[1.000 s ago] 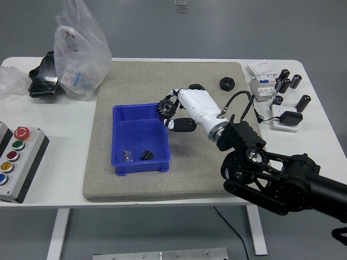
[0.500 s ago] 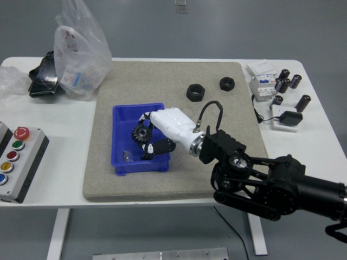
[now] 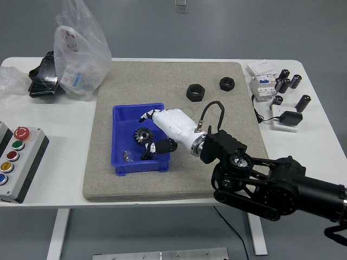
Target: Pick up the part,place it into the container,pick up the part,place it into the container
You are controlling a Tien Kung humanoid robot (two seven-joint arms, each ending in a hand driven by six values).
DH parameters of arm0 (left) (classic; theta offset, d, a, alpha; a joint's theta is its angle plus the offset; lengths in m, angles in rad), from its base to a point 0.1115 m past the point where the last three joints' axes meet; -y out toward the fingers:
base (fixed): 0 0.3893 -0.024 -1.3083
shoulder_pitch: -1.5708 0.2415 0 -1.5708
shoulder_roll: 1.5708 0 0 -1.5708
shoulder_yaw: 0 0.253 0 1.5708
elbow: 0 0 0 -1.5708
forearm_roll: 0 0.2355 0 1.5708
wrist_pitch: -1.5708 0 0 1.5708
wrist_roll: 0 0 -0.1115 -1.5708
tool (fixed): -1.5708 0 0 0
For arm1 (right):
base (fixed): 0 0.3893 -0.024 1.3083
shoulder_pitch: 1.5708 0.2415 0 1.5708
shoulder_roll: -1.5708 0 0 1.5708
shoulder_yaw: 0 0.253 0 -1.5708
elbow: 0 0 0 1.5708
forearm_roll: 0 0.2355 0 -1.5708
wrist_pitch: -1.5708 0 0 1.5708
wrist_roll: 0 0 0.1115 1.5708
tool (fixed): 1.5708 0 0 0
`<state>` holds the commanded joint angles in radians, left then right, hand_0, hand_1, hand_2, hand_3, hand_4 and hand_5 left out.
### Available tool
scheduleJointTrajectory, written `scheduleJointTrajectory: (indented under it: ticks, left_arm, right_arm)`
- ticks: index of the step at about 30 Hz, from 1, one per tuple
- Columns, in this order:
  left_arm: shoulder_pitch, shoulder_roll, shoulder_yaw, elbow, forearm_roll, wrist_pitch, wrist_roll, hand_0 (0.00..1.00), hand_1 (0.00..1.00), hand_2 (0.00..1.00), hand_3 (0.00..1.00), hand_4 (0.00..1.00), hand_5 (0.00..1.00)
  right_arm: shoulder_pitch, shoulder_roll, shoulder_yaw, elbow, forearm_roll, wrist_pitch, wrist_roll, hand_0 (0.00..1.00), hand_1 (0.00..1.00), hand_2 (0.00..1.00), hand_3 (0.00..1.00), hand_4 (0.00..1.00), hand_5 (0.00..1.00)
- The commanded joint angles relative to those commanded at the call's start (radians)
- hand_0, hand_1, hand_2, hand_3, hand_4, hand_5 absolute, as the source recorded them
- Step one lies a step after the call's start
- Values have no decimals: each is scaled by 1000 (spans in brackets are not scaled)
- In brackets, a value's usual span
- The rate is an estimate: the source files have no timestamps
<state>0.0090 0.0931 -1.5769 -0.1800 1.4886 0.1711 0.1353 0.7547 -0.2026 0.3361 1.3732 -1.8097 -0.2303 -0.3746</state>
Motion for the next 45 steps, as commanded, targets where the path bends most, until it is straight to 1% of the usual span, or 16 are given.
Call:
scheduleJointTrajectory:
  ticks: [2,6,9,13,14,18,21,24,30,33,37,38,40,43,44,45]
  left_arm:
    - [1,0,0,0,0,0,0,633,565,553,613,696,289]
    - [-1,0,-2,0,2,0,0,633,565,553,613,696,289]
    - [-1,-1,-3,0,1,-1,-1,632,564,553,613,696,286]
    - [0,-3,-5,0,2,-1,0,632,564,553,613,696,286]
    - [1,-3,-6,0,3,-1,1,632,565,553,612,695,284]
    - [2,-4,-12,0,8,-1,2,632,565,553,612,695,284]
    - [2,-5,-12,0,6,-1,1,632,565,553,613,695,282]
    - [3,-6,-14,0,7,-1,1,632,565,553,613,695,282]
    - [3,-8,-17,0,10,-2,0,632,565,553,612,695,284]
    - [4,-7,-20,0,14,-2,0,632,565,552,612,695,283]
    - [3,-6,-17,0,14,-4,-3,632,565,552,612,695,283]
    - [2,-5,-15,0,13,-4,-4,632,565,552,612,695,283]
    - [3,-5,-15,0,11,-5,-7,632,565,552,612,695,283]
    - [5,-4,-14,0,7,-5,-10,632,565,552,612,695,283]
    - [6,-4,-14,0,6,-5,-11,632,565,553,612,695,284]
    - [6,-3,-14,0,4,-5,-12,632,565,553,612,695,284]
  right_arm:
    - [-3,0,7,1,-4,-2,-1,548,752,800,793,645,267]
    - [-10,-3,22,5,-7,-8,2,548,752,800,793,645,267]
    - [-27,-16,68,13,-6,-32,11,538,736,780,782,649,267]
    - [-72,-52,157,4,5,-95,20,538,736,780,782,649,267]
    - [-83,-60,177,-8,13,-112,24,504,691,734,736,665,289]
    - [-127,-84,249,-69,55,-166,47,504,691,734,736,665,289]
    - [-184,-100,303,-100,118,-205,90,504,682,721,719,665,300]
    - [-241,-103,349,-100,182,-235,148,504,682,721,719,665,300]
    - [-367,-69,466,-75,343,-272,294,511,676,712,708,662,298]
    - [-426,-50,527,-68,437,-254,375,559,676,703,703,674,308]
    - [-501,-46,597,-67,595,-176,503,559,676,703,703,674,308]
    - [-521,-46,613,-64,631,-157,532,656,686,711,691,695,360]
    - [-560,-46,645,-53,709,-126,589,656,686,711,691,695,360]
    - [-619,-46,696,-28,812,-102,666,656,686,711,691,695,360]
    - [-642,-47,719,-14,844,-97,692,692,693,714,686,712,415]
    - [-658,-48,737,-6,869,-95,711,692,693,714,686,712,415]
